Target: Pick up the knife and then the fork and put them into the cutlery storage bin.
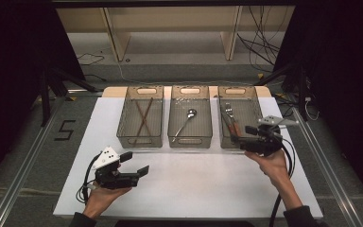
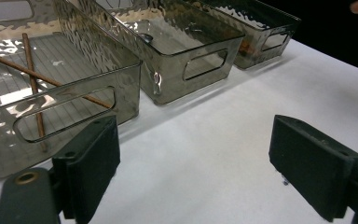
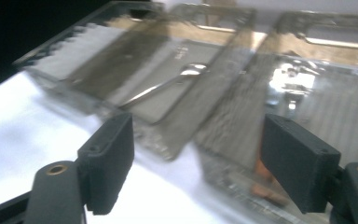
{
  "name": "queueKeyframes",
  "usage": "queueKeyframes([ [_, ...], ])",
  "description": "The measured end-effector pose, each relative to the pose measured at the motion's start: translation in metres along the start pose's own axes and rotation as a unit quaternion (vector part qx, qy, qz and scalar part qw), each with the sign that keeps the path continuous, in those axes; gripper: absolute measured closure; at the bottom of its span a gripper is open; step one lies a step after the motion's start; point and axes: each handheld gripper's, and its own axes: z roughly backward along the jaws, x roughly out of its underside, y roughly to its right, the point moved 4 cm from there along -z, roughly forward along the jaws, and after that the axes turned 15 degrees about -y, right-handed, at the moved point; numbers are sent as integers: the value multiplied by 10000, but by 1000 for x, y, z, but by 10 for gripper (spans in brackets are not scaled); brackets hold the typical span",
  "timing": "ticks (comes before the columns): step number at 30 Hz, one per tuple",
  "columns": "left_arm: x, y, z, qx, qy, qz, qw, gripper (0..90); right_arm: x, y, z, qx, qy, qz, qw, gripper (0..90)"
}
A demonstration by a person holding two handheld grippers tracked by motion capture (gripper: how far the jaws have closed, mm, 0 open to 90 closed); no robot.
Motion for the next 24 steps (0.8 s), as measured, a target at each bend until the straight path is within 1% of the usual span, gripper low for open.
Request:
queueKeyframes([
  [3,0,0,0,28,-5,-4,10000,159,12,-12,10,-262,223,-20,9994,255],
  [4,0,0,0,30,-16,-16,10000,159,17,-16,14,-318,316,-28,9990,254],
  [6,1,0,0,28,-29,-29,10000,159,23,-21,18,-396,405,-13,9984,249],
  [9,1,0,0,48,-41,-28,10000,159,37,-30,21,-509,485,61,9975,243],
  [11,1,0,0,71,-22,-20,10000,159,45,-34,21,-522,527,114,9972,236],
  [13,1,1,1,108,17,-5,9999,159,53,-39,22,-489,582,165,9970,232],
  [15,2,2,1,129,16,-9,9999,159,60,-42,22,-532,629,157,9965,225],
  [16,2,2,1,142,26,2,9999,159,64,-43,21,-508,676,168,9963,223],
  [17,2,3,1,144,18,-11,9999,159,67,-44,21,-472,685,207,9963,219],
  [20,2,3,2,136,22,-69,9999,159,73,-47,22,-499,739,210,9958,218],
  [24,3,3,3,156,37,-55,9999,159,80,-49,22,-442,785,252,9956,217],
])
